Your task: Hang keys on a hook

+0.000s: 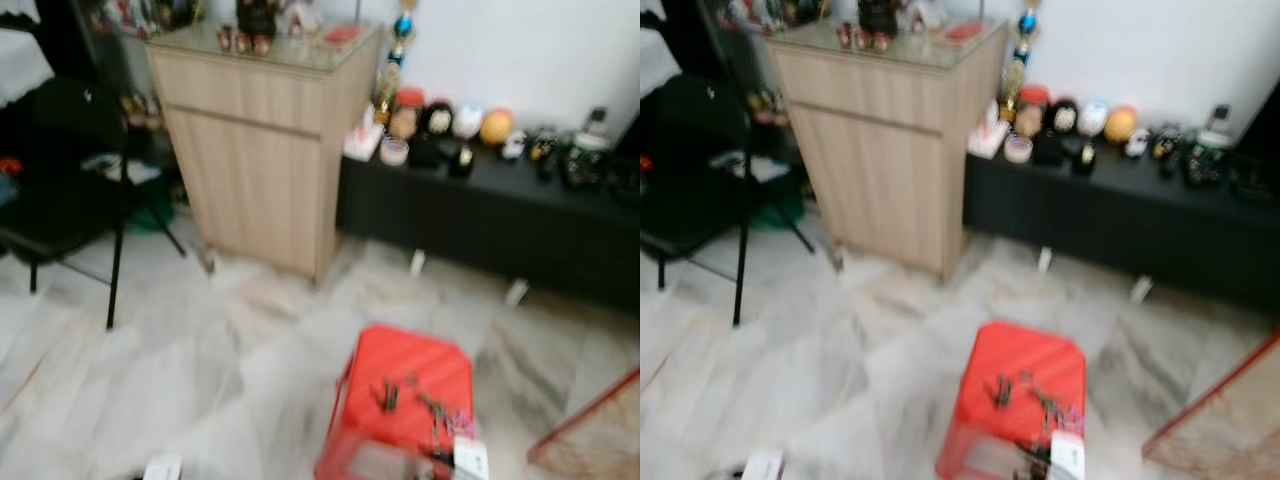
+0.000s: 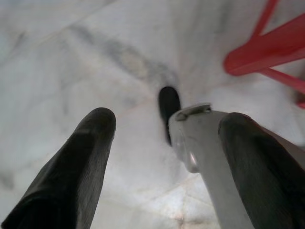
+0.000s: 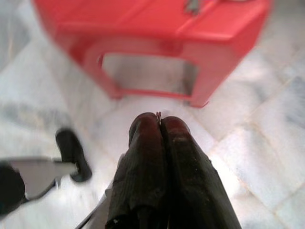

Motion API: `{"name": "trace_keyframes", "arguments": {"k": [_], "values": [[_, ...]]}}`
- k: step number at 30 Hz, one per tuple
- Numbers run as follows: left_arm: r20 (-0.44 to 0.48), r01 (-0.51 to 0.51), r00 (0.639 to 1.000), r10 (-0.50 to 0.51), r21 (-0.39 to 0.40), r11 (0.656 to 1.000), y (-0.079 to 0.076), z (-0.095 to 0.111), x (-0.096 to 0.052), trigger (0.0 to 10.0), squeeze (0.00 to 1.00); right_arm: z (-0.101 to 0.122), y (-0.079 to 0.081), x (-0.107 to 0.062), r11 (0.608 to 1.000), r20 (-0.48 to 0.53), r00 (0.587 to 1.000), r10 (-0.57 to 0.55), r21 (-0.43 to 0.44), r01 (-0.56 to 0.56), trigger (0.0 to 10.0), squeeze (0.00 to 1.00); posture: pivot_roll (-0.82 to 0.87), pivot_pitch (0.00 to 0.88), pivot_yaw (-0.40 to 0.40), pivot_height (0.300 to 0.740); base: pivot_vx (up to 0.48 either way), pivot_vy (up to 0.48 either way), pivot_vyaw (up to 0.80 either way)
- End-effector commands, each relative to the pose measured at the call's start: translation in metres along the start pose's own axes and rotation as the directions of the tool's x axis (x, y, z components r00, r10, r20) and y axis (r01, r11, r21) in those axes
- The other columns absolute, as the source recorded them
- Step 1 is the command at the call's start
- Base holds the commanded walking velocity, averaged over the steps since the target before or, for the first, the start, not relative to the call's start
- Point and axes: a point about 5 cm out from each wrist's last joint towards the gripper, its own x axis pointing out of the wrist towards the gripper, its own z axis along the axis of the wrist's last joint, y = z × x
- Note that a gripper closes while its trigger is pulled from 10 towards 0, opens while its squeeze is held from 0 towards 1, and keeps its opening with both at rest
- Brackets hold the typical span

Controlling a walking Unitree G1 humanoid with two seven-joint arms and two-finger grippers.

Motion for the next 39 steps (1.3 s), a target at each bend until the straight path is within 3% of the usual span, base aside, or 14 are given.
{"name": "trace_keyframes", "arguments": {"k": [1,17,39], "values": [[-0.055,0.002,0.998,-0.002,-0.008,1.000,-0.0013,-0.0165,-0.0025,10.0,0.00,0.0048,-0.0032,0.0002,1.000,0.015,1.000,-0.010,-0.008,0.010,10.0,0.00,0.02,0.000,-0.036,0.740,-0.255,0.000,0.00],[-0.052,-0.004,0.999,0.003,-0.006,1.000,-0.0019,-0.0156,-0.0021,10.0,0.00,0.0032,-0.0041,-0.0001,1.000,0.014,1.000,-0.018,0.006,0.018,10.0,0.00,0.02,0.000,-0.039,0.740,-0.111,0.000,0.00],[-0.037,-0.005,0.999,0.005,0.004,1.000,-0.0043,-0.0131,-0.0013,10.0,0.00,0.0033,-0.0041,-0.0001,1.000,0.015,1.000,-0.024,0.017,0.023,10.0,0.00,0.01,0.000,-0.038,0.740,0.000,0.000,-0.80]]}}
